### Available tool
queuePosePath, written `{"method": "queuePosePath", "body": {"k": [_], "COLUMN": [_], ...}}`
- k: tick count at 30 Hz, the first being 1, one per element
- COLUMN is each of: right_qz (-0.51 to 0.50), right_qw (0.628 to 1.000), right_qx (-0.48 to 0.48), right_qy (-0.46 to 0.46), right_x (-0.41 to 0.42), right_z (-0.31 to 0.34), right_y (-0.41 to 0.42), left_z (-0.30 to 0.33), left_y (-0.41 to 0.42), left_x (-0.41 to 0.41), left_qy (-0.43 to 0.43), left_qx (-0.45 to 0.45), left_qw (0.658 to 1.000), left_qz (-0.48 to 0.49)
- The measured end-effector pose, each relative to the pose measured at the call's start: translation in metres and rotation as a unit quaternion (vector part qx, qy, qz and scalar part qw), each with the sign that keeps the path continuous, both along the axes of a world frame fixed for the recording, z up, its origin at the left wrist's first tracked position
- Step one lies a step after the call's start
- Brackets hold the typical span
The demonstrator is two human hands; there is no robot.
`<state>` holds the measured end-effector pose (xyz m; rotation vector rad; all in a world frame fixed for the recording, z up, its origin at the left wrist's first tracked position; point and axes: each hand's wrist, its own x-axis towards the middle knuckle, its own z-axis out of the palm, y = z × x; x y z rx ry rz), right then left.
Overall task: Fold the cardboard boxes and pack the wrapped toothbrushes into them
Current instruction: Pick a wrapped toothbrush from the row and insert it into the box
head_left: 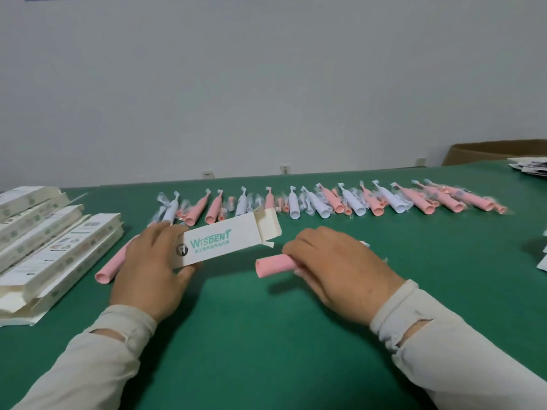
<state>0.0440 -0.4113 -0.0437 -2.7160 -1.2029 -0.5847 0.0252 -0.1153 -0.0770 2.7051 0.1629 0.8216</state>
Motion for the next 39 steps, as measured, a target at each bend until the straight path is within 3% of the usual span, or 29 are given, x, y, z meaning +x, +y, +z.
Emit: {"method": "queuePosePath", "body": {"k": [7, 11, 14, 19, 25, 31, 35, 39], "right_qz": [-0.084, -0.112, -0.079, -0.019, -0.132, -0.199, -0.147, -0.115], "right_qw": [0.993, 0.992, 0.996, 0.991, 0.954, 0.929, 0.904, 0.896], "right_qx": [0.081, 0.066, 0.044, 0.047, 0.149, 0.262, 0.399, 0.429], "right_qy": [-0.020, -0.006, -0.009, -0.127, -0.223, -0.168, -0.044, -0.002], "right_x": [0.002, 0.008, 0.005, -0.004, 0.003, 0.011, 0.011, 0.009], "right_z": [-0.002, -0.007, -0.007, -0.010, -0.002, -0.006, -0.011, -0.016], "right_y": [-0.011, -0.015, -0.014, 0.004, -0.004, -0.015, -0.018, -0.012], "left_z": [-0.003, -0.002, -0.003, -0.009, -0.009, -0.004, -0.002, -0.003], "left_y": [-0.007, -0.007, -0.011, -0.016, -0.012, -0.009, -0.009, -0.011], "left_x": [-0.005, -0.005, -0.007, -0.006, -0.006, -0.006, -0.007, -0.008], "left_qy": [0.003, 0.003, 0.008, 0.037, 0.007, -0.017, -0.012, -0.003], "left_qx": [0.003, -0.003, 0.006, -0.010, -0.067, -0.077, -0.060, -0.044], "left_qw": [1.000, 0.999, 0.996, 0.993, 0.993, 0.995, 0.998, 0.998], "left_qz": [-0.029, -0.054, -0.088, -0.110, -0.099, -0.054, -0.026, -0.039]}}
